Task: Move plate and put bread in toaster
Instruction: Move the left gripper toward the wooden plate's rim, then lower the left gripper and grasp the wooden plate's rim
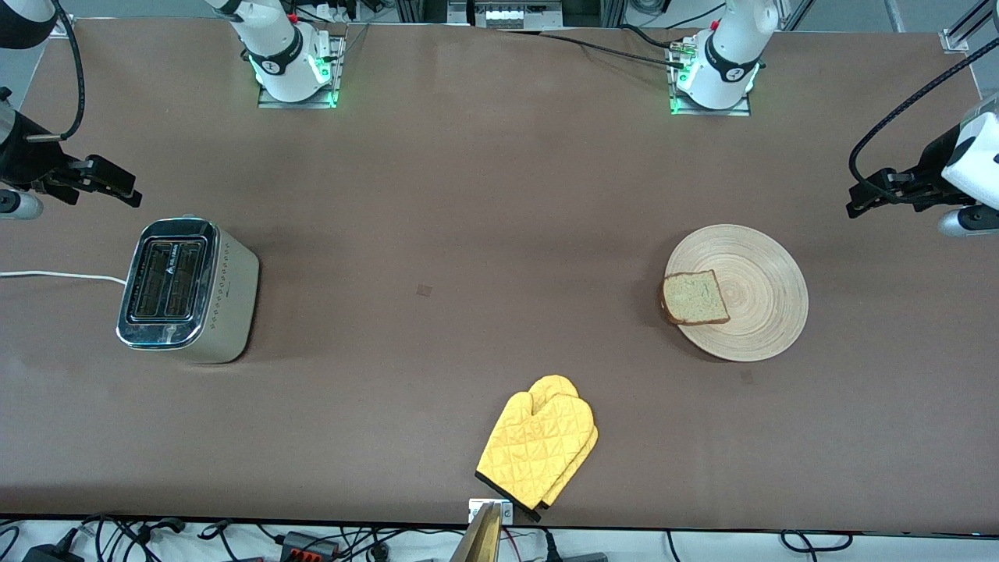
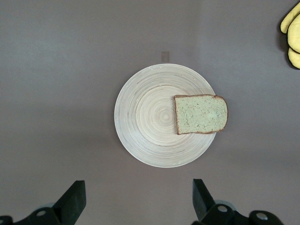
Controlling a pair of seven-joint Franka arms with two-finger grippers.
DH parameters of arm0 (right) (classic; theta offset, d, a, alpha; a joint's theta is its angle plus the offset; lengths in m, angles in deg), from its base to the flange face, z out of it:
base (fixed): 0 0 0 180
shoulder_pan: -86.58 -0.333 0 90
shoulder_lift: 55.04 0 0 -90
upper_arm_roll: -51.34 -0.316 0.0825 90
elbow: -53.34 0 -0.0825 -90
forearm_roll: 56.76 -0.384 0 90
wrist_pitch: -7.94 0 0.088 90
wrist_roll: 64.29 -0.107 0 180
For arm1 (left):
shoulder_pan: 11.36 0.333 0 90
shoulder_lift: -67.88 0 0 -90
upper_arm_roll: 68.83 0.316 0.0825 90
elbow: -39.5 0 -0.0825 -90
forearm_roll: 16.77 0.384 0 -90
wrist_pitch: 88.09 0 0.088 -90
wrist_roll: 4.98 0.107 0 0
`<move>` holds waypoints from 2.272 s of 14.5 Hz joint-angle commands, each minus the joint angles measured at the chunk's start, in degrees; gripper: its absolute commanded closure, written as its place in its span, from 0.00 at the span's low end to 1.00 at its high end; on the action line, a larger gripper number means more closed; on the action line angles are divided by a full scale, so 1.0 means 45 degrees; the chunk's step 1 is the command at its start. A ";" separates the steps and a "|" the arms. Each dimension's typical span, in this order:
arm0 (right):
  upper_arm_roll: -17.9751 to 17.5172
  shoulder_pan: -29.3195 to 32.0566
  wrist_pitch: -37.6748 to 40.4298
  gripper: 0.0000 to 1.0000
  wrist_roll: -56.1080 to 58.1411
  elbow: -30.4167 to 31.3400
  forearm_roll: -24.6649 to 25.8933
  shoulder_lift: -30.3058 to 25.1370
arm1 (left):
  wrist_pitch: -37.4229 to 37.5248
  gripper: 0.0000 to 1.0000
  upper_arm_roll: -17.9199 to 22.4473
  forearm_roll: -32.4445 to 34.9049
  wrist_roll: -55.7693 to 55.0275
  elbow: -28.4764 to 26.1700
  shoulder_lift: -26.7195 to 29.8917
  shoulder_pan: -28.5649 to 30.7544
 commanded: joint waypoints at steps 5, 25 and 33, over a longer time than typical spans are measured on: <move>-0.0086 0.0075 -0.0072 0.00 0.0207 0.0240 0.0186 -0.0230 | 0.0284 0.00 0.0037 -0.0360 0.0044 0.0416 -0.0708 0.0049; -0.0203 -0.0003 -0.0932 0.00 0.0187 0.0200 0.0205 -0.0073 | -0.0516 0.00 0.0037 -0.5456 0.4884 0.0611 -0.6097 0.4070; -0.0184 0.0016 -0.1048 0.00 0.0206 0.0220 0.0225 -0.0054 | -0.0749 0.00 -0.0022 -0.6569 0.6646 0.0514 -0.7994 0.5264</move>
